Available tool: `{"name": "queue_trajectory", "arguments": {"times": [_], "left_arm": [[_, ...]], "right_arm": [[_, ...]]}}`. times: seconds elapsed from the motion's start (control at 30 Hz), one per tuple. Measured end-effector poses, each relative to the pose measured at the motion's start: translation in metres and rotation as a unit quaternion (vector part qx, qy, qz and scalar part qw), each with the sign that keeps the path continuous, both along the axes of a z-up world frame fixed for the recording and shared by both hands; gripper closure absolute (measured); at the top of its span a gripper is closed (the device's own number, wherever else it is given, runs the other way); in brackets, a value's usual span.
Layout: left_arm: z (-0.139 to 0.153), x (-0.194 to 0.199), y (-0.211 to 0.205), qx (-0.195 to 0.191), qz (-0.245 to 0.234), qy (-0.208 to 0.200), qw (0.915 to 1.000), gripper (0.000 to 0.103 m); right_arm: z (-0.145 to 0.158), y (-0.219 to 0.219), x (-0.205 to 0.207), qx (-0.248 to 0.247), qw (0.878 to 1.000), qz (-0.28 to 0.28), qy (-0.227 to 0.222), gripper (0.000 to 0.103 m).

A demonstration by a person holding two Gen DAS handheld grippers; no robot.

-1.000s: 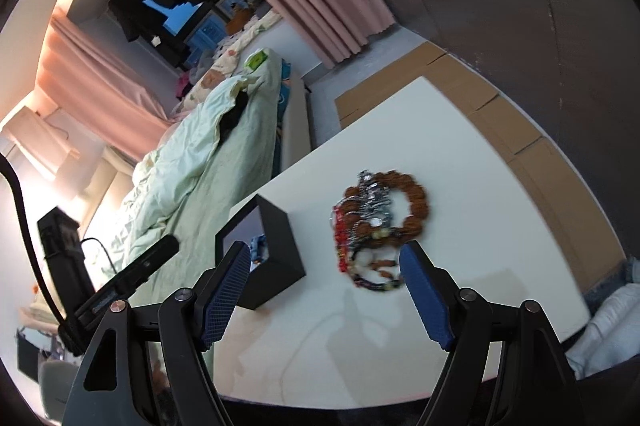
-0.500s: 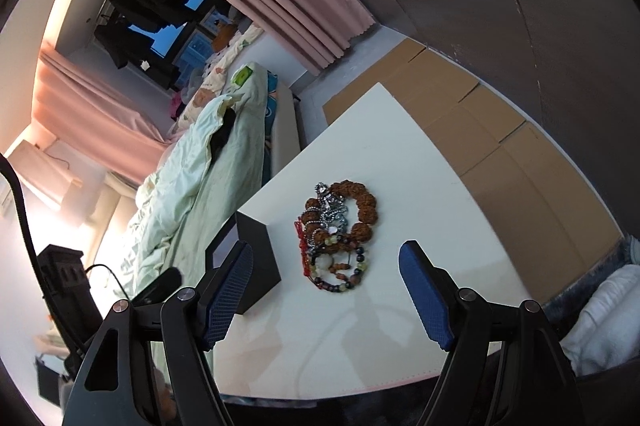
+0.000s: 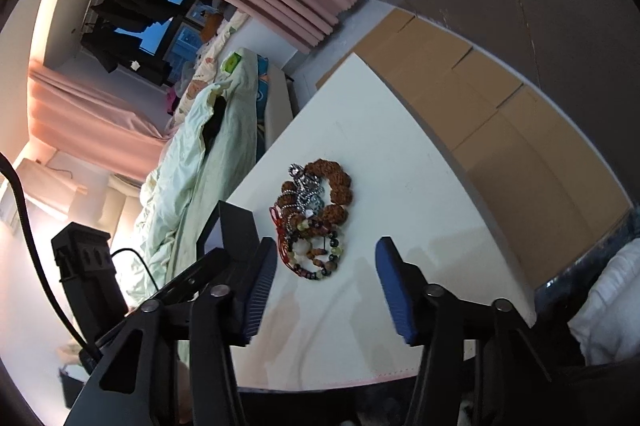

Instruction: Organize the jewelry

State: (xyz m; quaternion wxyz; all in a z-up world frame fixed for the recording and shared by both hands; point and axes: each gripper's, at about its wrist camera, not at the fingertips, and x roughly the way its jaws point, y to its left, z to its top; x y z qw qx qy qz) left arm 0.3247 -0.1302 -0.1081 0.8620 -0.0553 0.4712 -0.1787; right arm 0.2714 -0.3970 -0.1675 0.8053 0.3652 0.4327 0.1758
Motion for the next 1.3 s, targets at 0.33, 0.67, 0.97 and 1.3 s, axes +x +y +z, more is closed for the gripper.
{"name": "queue_trajectory", "arguments": {"times": [0.33,0.67,0.97,1.3], "left_arm": [[-0.03,0.025,-0.012,0.015,0.007,0.037,0.9992,0.068],[-0.045,0.031,-0.01,0.009,0.007,0.039,0.9992,0.1],[-0.019,0.023,0.013,-0.038,-0.005,0.024,0.999,0.1],[0.019,0.008,0.038,-0.058,-0.017,-0.01,0.9981,0.1]], "right_arm": [[-0.025,0.002,0.016,0.014,0.999,0.003,0.035,0.059],[-0.035,0.013,0.025,0.019,0.999,0.014,0.04,0.06],[-0.039,0.037,0.033,0.012,0.998,0.041,0.041,0.063],[-0.04,0.057,0.045,-0.036,0.997,0.054,0.046,0.063]]}}
